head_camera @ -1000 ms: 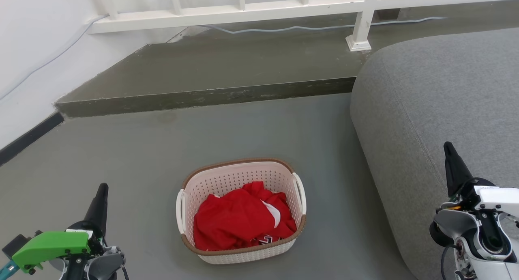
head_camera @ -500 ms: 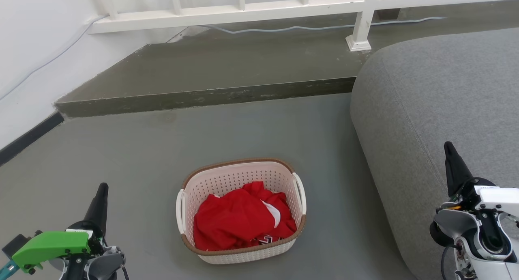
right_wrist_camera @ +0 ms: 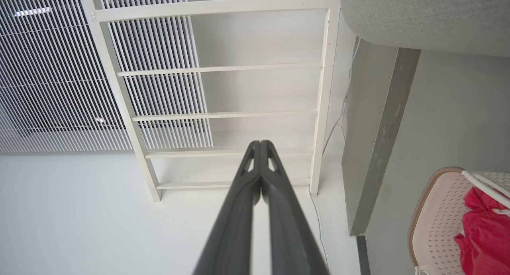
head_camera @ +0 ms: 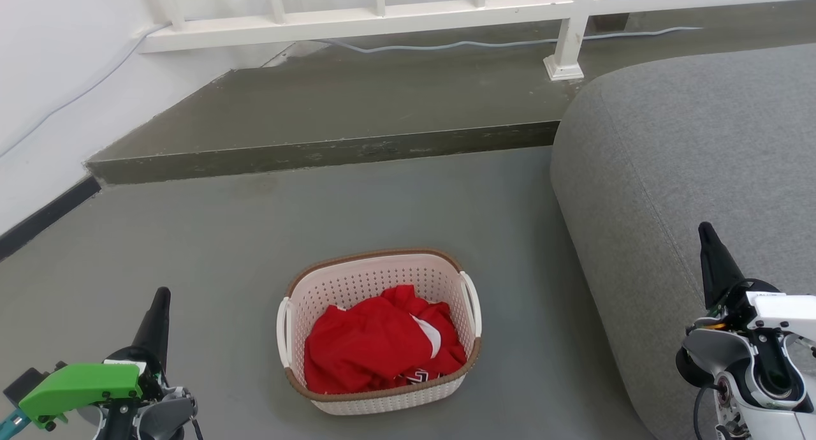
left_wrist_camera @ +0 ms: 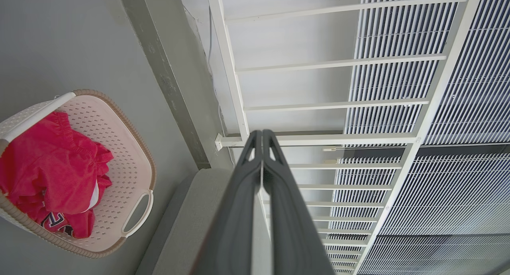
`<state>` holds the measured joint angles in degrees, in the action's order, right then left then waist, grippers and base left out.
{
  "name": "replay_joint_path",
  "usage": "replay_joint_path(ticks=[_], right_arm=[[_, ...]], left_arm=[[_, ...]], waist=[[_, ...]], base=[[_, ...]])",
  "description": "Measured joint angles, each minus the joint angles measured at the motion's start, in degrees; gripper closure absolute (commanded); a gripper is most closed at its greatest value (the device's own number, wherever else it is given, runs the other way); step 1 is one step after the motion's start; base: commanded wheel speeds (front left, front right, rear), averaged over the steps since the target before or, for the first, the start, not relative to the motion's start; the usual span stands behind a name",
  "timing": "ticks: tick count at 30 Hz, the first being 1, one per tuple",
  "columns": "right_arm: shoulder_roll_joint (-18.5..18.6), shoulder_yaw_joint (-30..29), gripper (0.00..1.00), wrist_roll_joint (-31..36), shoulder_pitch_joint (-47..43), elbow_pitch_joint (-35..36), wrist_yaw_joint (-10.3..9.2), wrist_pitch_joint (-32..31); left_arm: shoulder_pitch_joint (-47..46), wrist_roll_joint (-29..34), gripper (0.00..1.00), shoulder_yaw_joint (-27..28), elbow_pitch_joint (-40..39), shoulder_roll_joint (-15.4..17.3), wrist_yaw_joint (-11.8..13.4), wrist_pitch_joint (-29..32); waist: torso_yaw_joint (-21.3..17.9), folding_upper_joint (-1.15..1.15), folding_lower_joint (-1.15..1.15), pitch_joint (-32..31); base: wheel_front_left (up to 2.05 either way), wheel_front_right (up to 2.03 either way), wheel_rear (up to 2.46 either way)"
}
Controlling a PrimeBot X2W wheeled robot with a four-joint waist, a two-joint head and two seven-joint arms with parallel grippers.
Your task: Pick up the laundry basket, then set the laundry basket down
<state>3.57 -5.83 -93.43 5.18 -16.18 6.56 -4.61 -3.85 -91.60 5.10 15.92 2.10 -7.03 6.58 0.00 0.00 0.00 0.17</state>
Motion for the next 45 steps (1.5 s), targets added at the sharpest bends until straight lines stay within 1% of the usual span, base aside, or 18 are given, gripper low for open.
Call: replay_joint_path(ticks=[45], right_arm=[[-0.04, -0.19, 1.0, 0.01, -0.02, 0.05, 0.0, -0.04]], left_arm=[[0.0, 0.0, 1.0, -0.03, -0.04, 0.0, 0.0, -0.07]], waist=[[0.0, 0.0, 0.0, 0.0]], base=[[0.0, 0.0, 0.0]])
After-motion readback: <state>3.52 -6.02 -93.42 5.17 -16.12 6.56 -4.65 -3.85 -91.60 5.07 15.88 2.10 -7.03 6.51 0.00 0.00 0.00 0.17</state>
